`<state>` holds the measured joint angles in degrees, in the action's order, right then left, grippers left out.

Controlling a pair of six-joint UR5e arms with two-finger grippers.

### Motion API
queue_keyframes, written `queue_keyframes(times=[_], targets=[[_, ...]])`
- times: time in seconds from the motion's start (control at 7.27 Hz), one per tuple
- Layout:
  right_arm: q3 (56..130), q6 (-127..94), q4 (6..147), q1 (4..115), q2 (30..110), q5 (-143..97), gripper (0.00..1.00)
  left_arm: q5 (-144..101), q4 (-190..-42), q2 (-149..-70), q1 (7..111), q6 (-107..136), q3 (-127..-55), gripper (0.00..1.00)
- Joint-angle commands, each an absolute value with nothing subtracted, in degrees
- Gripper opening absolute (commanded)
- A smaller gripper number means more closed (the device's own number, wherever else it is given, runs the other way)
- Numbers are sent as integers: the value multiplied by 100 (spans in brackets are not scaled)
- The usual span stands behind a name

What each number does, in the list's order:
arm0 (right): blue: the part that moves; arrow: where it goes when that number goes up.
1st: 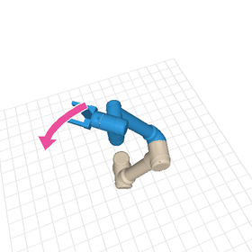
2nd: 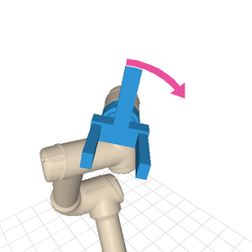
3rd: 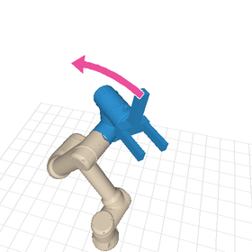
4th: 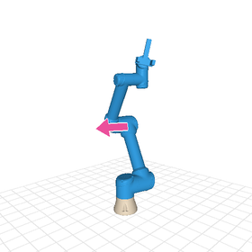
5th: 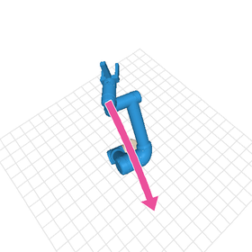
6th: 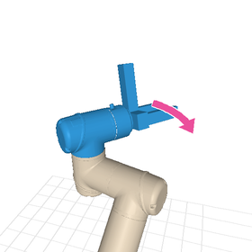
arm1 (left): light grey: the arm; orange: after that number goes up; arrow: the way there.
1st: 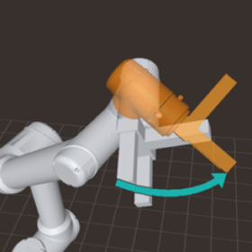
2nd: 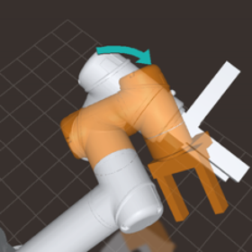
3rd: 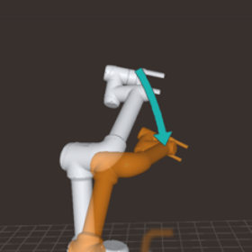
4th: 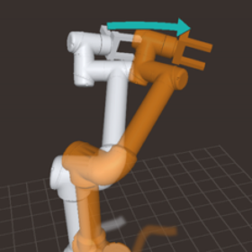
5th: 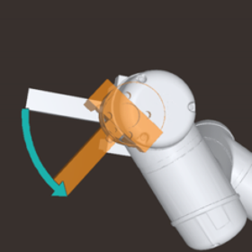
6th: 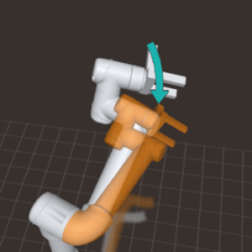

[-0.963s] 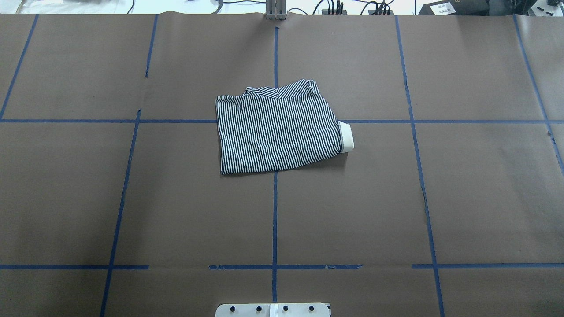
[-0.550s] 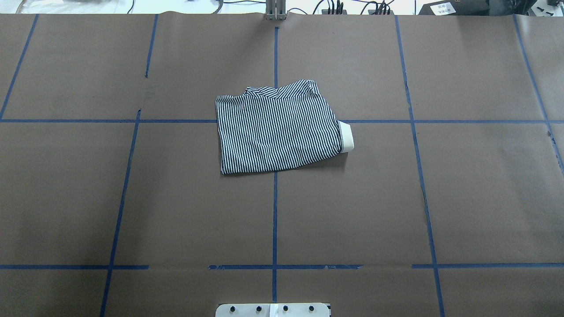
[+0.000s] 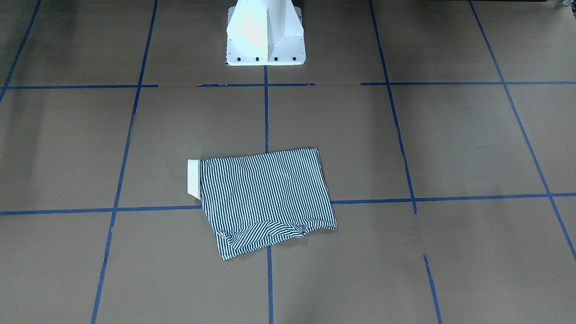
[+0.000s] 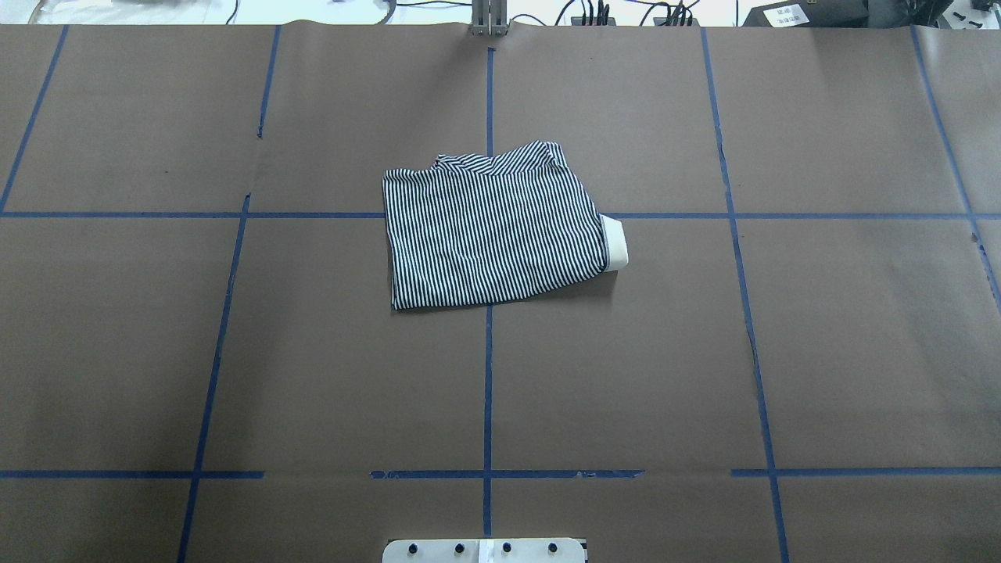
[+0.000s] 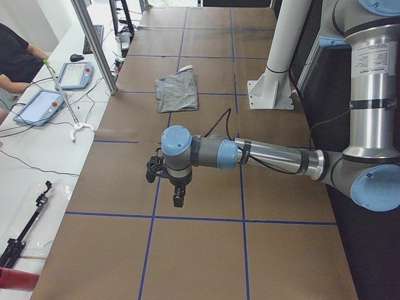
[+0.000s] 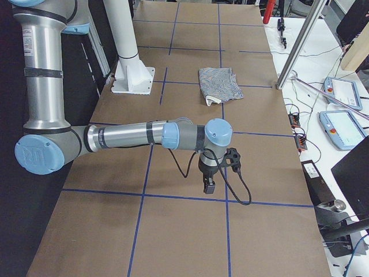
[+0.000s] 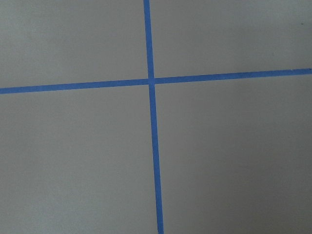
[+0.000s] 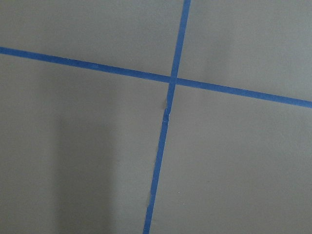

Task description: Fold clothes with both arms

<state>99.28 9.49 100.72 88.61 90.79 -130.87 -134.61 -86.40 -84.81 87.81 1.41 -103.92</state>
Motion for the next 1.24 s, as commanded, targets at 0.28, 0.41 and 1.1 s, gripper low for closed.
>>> queue_keyframes(times=[0.28, 0.41, 1.1], targets=[[9949, 932, 10072, 8859, 9079, -13104, 100, -13465, -8648, -8481, 8780, 141, -10353, 100], [9958, 932, 10072, 8859, 9088, -13113, 100, -13465, -8648, -8481, 8780, 141, -10397, 100], [9967, 896, 10072, 8859, 9079, -13096, 100, -13737, -8692, -8525, 8780, 141, -10319, 100]])
